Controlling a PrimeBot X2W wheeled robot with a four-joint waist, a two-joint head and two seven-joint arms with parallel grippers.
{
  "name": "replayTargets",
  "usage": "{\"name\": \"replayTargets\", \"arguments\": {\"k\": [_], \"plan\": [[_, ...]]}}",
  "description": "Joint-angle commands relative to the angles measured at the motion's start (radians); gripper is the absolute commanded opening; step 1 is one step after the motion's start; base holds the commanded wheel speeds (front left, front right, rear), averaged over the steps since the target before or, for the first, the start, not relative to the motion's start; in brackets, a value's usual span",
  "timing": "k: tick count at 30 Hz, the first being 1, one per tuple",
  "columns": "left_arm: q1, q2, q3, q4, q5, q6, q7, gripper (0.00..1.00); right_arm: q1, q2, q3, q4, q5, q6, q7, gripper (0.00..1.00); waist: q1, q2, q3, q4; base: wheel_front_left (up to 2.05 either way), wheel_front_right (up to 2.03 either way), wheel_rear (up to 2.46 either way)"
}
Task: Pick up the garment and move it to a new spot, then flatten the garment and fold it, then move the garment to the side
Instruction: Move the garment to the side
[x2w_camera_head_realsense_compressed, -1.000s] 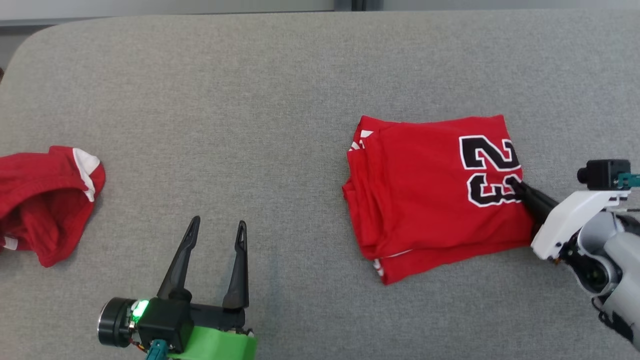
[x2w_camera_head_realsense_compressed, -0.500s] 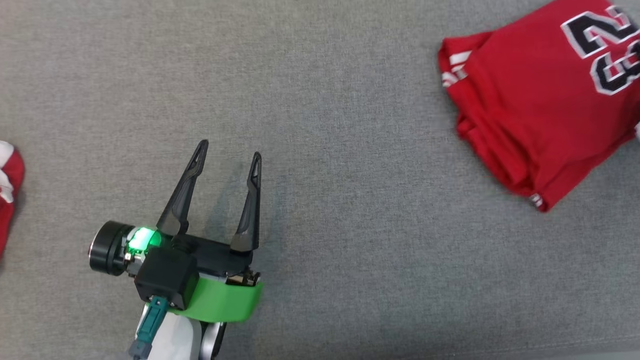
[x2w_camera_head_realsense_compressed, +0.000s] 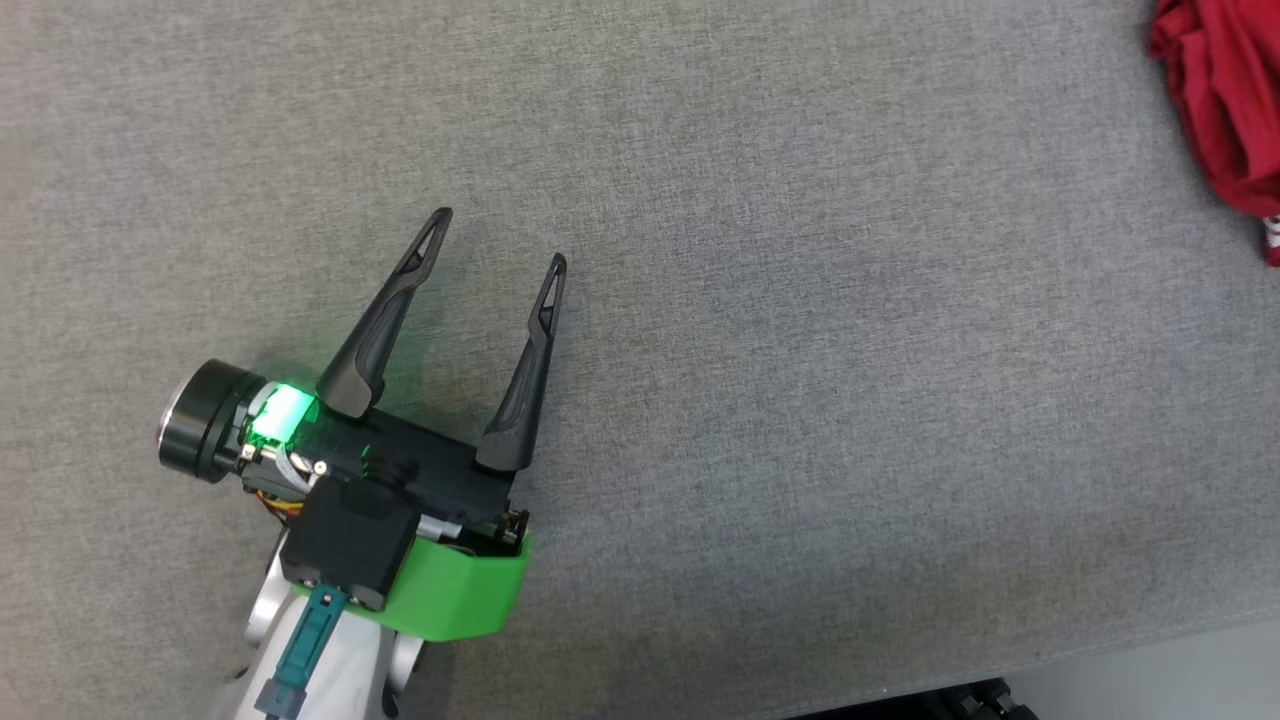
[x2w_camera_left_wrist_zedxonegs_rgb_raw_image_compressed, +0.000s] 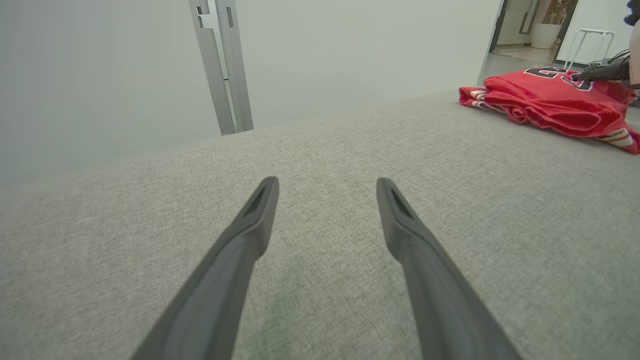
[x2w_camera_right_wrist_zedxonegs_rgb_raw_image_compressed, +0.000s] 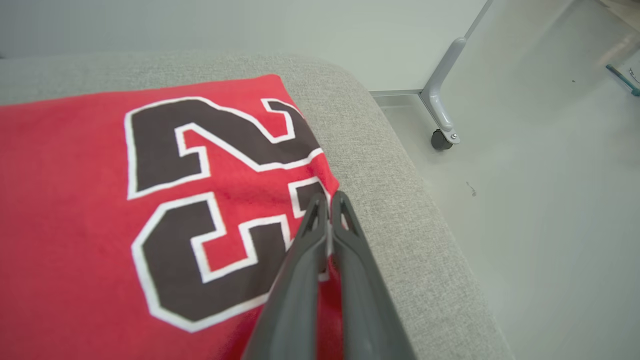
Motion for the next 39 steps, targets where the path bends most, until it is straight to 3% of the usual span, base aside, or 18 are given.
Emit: {"name": "replayTargets", "arguments": {"k": [1,7,9,13,16,23,29,35,39], "plan": [[-0.018,0.011,0.000,-0.007,0.012,-0.001,-0.003,1.00,-0.016,-0.017,-0.001,0.013,-0.015,-0.001,-0.009,0.00,-0.0002,-0.0001,0.035,-0.027,0.00,0.00,0.00],[-0.013,0.029,-0.012,-0.014,0.018,0.007,-0.003,1.00,-0.052,-0.086,-0.009,0.083,-0.082,-0.001,-0.038,0.00,-0.0002,-0.0001,0.040,-0.015,0.00,0.00,0.00],[-0.011,0.033,-0.014,-0.014,0.014,0.012,-0.002,1.00,-0.076,-0.090,-0.018,0.115,-0.116,-0.001,-0.055,1.00,-0.0002,-0.0001,0.037,-0.012,0.00,0.00,0.00],[-0.019,0.026,-0.027,-0.009,0.007,0.019,-0.002,1.00,-0.122,-0.050,-0.031,0.156,-0.222,-0.001,-0.083,1.00,-0.0002,-0.0001,0.011,-0.004,0.00,0.00,0.00],[-0.017,0.014,-0.034,-0.001,-0.005,0.029,-0.002,1.00,-0.126,-0.008,-0.099,0.095,-0.325,-0.001,-0.086,1.00,-0.0002,-0.0001,-0.031,0.008,0.00,0.00,0.00],[0.056,-0.017,-0.010,0.043,-0.074,0.065,-0.002,1.00,0.151,0.156,-0.327,-0.189,-0.491,-0.001,-0.085,1.00,-0.0002,-0.0001,-0.185,0.052,0.00,0.00,0.00],[0.140,-0.038,0.036,0.102,-0.122,0.083,-0.002,1.00,0.425,0.356,-0.479,-0.427,-0.606,-0.001,-0.085,1.00,-0.0002,-0.0001,-0.352,0.076,0.00,0.00,0.00],[0.229,-0.059,0.086,0.166,-0.137,0.100,-0.002,1.00,0.637,0.556,-0.523,-0.596,-0.673,-0.001,-0.085,1.00,-0.0002,-0.0001,-0.499,0.089,0.00,0.00,0.00],[0.279,-0.062,0.100,0.209,-0.115,0.109,-0.002,1.00,0.738,0.636,-0.486,-0.620,-0.693,-0.001,-0.085,1.00,-0.0002,-0.0001,-0.593,0.095,0.00,0.00,0.00]]}}
